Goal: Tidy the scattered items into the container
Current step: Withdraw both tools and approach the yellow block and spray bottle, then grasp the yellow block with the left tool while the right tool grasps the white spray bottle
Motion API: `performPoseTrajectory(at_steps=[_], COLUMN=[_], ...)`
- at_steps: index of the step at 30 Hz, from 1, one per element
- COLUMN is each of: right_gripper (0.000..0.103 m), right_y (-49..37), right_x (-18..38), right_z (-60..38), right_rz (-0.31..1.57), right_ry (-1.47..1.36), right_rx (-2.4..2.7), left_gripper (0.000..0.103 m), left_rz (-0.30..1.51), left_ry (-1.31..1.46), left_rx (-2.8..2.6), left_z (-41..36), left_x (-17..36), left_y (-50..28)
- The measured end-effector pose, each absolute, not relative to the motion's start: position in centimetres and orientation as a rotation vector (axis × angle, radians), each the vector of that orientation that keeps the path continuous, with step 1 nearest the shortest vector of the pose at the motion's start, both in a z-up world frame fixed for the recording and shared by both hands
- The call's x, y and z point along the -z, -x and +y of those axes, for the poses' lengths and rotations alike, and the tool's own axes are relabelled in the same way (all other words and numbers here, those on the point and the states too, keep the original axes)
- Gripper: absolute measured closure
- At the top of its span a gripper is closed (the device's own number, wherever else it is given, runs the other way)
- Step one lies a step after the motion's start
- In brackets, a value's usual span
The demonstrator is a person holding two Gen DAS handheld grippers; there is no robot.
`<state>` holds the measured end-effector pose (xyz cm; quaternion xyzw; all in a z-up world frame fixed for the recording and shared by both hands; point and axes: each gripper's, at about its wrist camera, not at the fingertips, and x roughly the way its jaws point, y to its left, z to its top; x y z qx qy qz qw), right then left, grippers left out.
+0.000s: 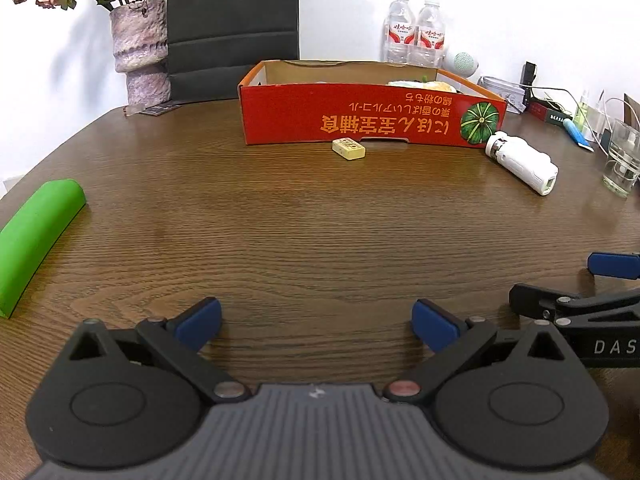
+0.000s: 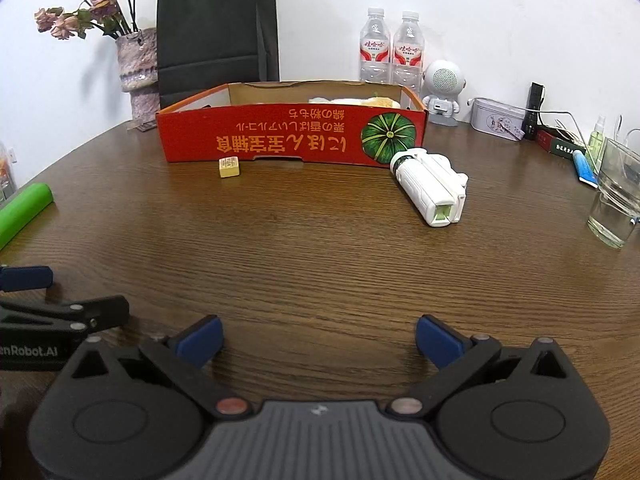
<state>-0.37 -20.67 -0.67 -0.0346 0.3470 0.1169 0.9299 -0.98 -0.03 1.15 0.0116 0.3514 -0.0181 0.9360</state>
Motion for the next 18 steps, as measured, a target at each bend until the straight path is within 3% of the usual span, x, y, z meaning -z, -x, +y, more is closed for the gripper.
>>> performPoseTrajectory(at_steps=[5,8,13,17,18], right_gripper=[0.0,0.029,0.027,0.028,0.028], right_y=[-0.1,-2.0,-8.5,-14.0,-14.8], right_x=[0.3,-1.5,-4.1,-2.6,-2.1], right_z=[-20.9,-22.6,-25.3,-25.5,-25.6], right_rz=[0.75,0.759,0.616,0.659,0.669], right_ry=[0.069,0.011,0.106,0.191,0.192], right_rx=[-0.277,-0.36,-0.231,-0.156,-0.155], left_gripper=[0.0,0.0,0.002,0.031,0.033], left_rz=[0.742,0.697,0.749,0.787,0.799], left_ry=[0.128,0.102,-0.025,-0.061,-0.058], left_rx=[0.152,0.248,0.193,0.137,0.147], left_z=[0.7,-0.5,-3.6,-4.2,-4.0], left_x=[-3.2,-5.5,-4.7,-3.5,-3.2], left_y=[-1.1,-5.4,-15.1,-18.7,-19.1])
